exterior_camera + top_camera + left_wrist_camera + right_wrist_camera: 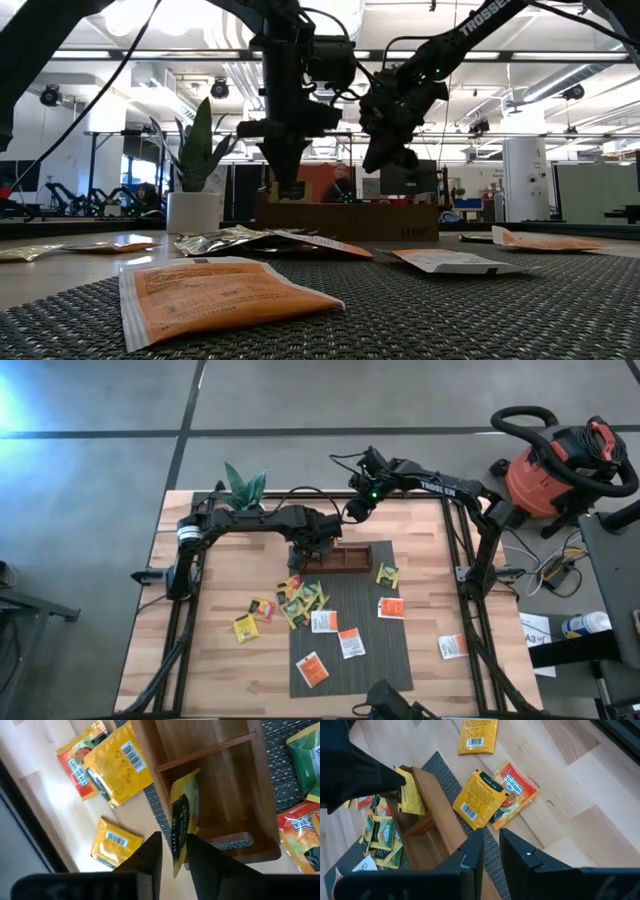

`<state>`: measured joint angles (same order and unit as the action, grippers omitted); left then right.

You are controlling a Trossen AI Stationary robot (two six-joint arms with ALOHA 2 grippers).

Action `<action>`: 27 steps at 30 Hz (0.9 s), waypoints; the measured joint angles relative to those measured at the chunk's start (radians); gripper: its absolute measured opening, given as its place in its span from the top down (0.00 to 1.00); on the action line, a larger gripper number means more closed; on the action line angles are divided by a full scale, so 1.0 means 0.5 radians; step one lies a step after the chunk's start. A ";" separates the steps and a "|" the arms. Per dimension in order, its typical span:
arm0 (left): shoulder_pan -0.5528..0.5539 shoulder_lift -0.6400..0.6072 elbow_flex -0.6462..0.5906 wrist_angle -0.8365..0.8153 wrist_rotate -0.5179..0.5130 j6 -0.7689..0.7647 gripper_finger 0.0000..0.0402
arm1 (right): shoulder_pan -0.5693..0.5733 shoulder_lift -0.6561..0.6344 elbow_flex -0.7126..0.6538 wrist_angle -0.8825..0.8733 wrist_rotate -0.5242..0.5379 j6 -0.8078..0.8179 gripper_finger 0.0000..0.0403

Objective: Pick & Place Tea
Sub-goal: Put the orange tea bag into the right compartment of the wooden organizer

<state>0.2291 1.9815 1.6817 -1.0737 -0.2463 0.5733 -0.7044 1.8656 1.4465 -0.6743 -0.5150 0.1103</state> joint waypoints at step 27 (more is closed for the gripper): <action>0.180 -0.681 -0.243 0.116 0.261 -1.173 0.78 | 0.037 0.000 -0.053 0.061 0.055 -0.174 0.85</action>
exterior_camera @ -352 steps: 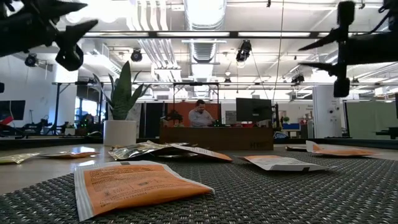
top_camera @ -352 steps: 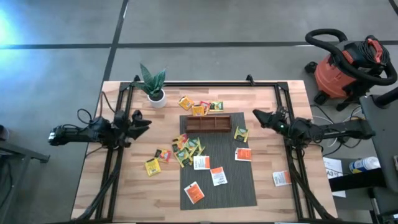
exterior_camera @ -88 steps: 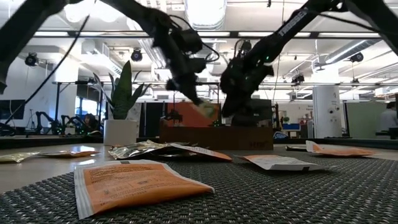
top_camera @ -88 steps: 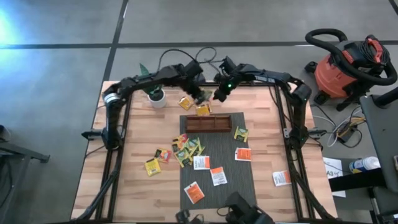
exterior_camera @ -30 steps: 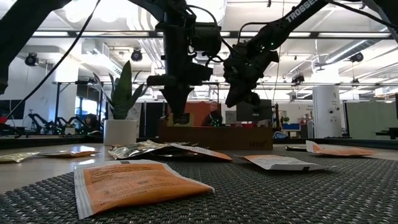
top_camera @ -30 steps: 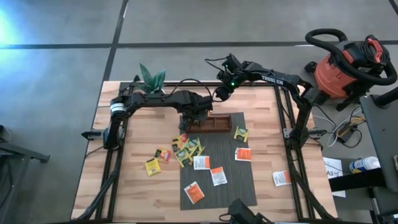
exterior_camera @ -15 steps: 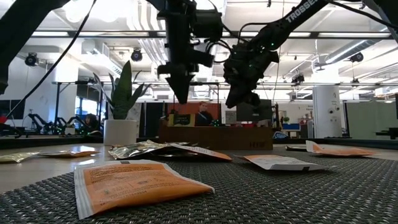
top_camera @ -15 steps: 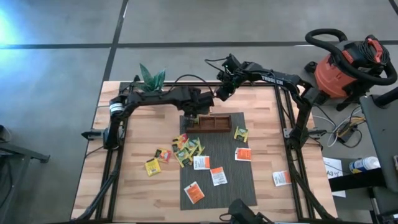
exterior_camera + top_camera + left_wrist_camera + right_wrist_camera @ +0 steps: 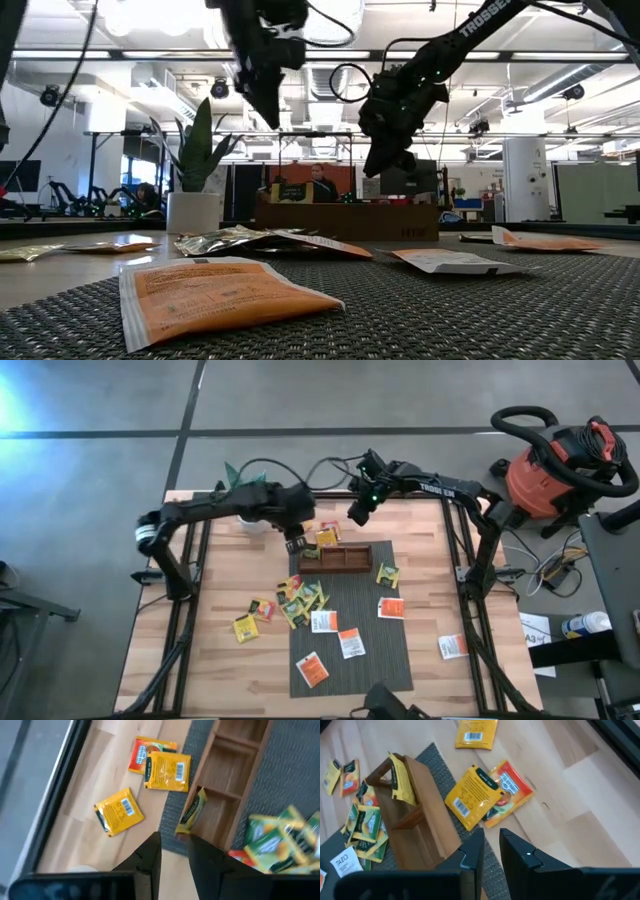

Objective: Pick & Place Tea
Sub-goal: Put the orange tea bag into the right compartment of the wooden organizer

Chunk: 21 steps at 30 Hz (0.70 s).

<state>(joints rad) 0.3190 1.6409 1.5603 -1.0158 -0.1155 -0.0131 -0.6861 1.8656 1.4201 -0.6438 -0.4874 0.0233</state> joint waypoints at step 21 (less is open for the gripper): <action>0.251 -0.869 -1.168 1.194 0.518 -1.233 0.78 | 0.082 0.691 0.573 -0.113 -0.017 0.092 0.78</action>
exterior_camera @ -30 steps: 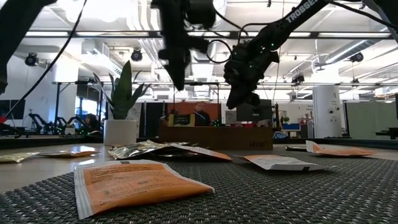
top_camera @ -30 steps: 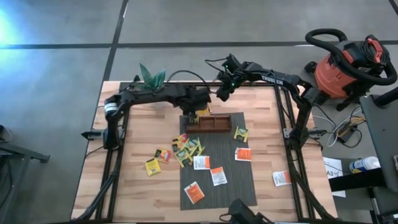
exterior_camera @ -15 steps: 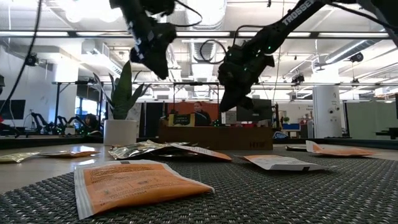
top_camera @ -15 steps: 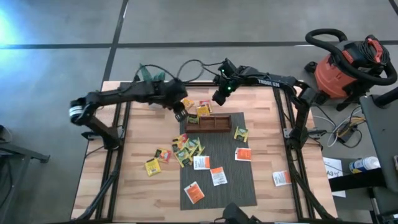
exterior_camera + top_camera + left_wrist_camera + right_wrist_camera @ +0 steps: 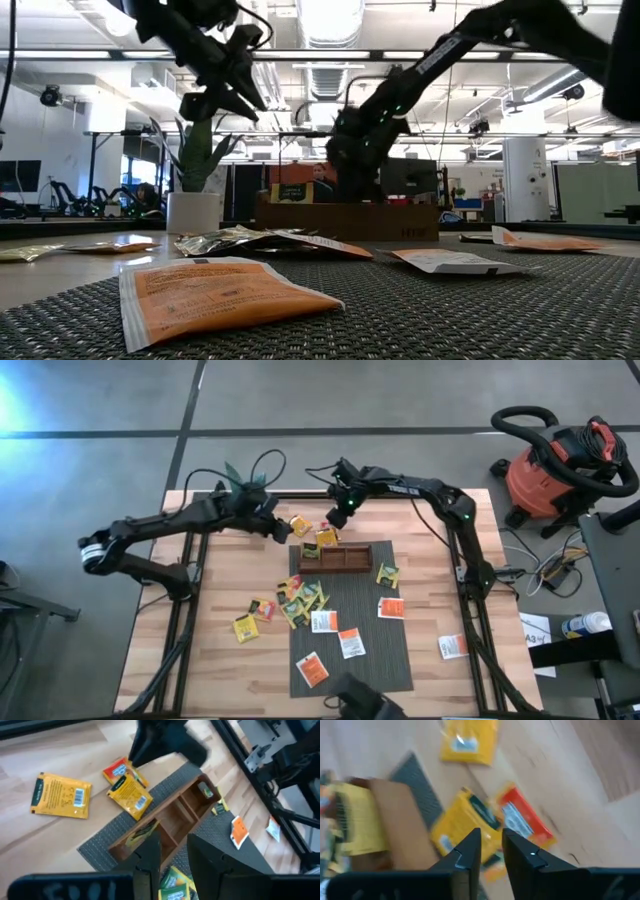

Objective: Pick & Place Tea
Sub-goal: Put the orange tea bag into the right compartment of the wooden organizer

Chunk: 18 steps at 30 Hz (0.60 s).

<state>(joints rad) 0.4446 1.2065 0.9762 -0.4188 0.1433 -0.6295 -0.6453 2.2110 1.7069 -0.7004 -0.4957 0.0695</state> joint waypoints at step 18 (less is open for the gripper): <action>0.001 -0.006 -0.004 -0.019 -0.004 0.016 0.78 | 0.099 0.483 0.750 -0.733 0.043 -0.265 0.53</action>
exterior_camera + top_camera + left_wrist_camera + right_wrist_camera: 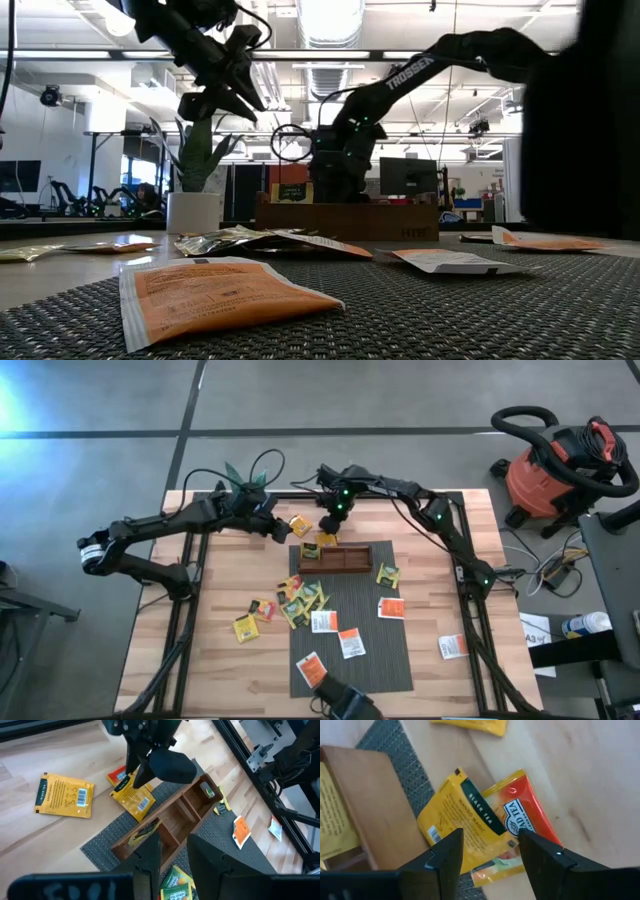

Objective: Pick & Place Tea
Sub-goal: Put the orange tea bag into the right compartment of the wooden organizer

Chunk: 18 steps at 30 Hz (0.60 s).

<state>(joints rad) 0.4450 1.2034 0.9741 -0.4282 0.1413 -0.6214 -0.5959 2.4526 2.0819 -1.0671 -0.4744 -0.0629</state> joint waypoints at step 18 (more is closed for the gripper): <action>0.000 0.000 -0.063 -0.042 0.000 0.019 0.78 | 0.045 -0.006 0.051 -0.057 0.063 -0.167 0.63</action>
<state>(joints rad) 0.4450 1.2034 0.9428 -0.4492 0.1413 -0.6121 -0.5732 2.4498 2.1075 -1.0957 -0.4427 -0.1462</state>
